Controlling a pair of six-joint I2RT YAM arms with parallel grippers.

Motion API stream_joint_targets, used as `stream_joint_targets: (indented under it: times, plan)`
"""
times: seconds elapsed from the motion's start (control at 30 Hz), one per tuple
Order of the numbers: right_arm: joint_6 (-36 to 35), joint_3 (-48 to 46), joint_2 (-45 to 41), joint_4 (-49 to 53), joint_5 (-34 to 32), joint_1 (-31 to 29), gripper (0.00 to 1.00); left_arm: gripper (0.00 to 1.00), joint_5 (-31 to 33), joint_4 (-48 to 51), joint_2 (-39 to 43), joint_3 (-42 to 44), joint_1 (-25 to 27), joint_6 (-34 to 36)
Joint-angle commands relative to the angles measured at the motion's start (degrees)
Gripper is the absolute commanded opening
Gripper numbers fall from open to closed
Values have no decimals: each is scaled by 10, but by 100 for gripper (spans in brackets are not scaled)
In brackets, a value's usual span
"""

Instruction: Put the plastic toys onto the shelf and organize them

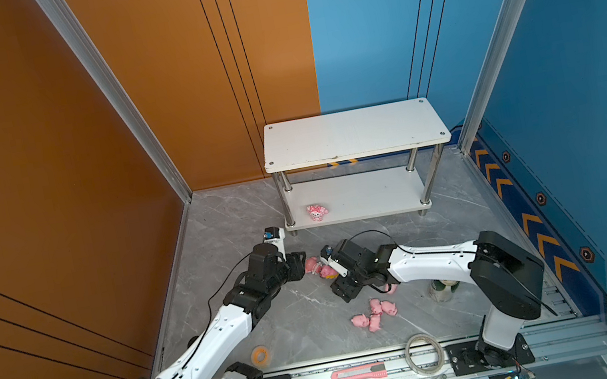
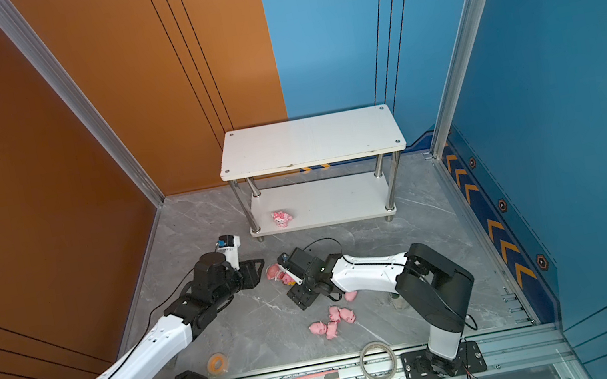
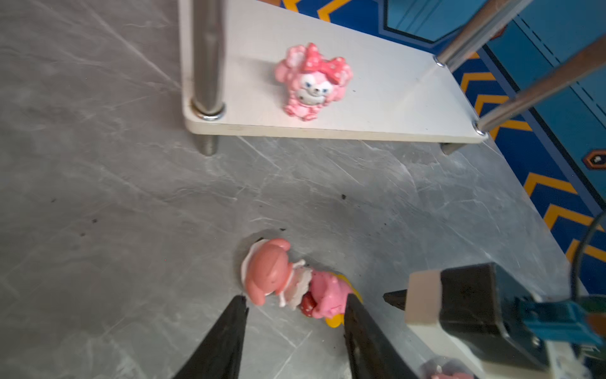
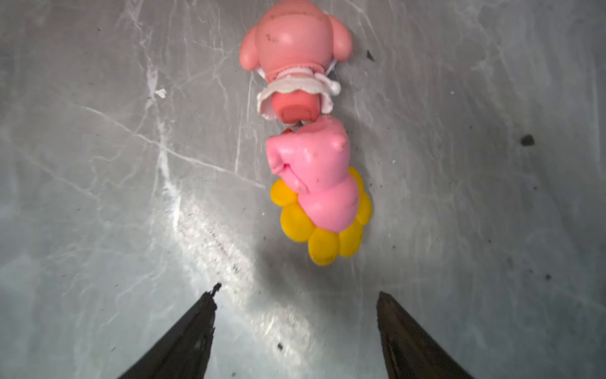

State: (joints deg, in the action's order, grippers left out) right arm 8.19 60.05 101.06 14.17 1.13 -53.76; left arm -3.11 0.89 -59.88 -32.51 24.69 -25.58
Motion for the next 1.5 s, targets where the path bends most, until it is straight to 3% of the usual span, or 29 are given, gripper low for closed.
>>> stream_joint_targets:
  times: [0.0,0.27,0.5,0.6,0.67,0.83,1.03,1.1,1.3,1.37,1.47]
  plan:
    - [-57,18,32,-70,-26,5,79,50,-13,8,35,27,-27,-29]
    - [-79,74,95,-77,-5,29,66,51,-52,-20,22,47,-53,-48]
    - [-94,114,116,-62,25,45,39,51,-87,-66,-12,67,-64,-61]
    - [-96,145,114,-8,24,43,29,51,-95,-79,-11,78,-65,-66]
    - [-91,165,111,37,16,40,27,51,-95,-86,-10,83,-66,-67]
    - [-33,251,121,237,5,32,20,51,-101,-97,-9,96,-69,-67]
    - [75,286,106,450,54,24,19,52,-112,-125,-5,124,-70,-76]
    - [81,288,106,503,75,17,19,52,-116,-139,-6,132,-70,-80]
    - [75,312,151,603,28,1,23,52,-129,-158,1,153,-71,-89]
    - [64,323,173,609,40,5,31,52,-130,-154,11,157,-70,-90]
    - [52,347,217,617,38,15,49,52,-127,-143,32,163,-70,-89]
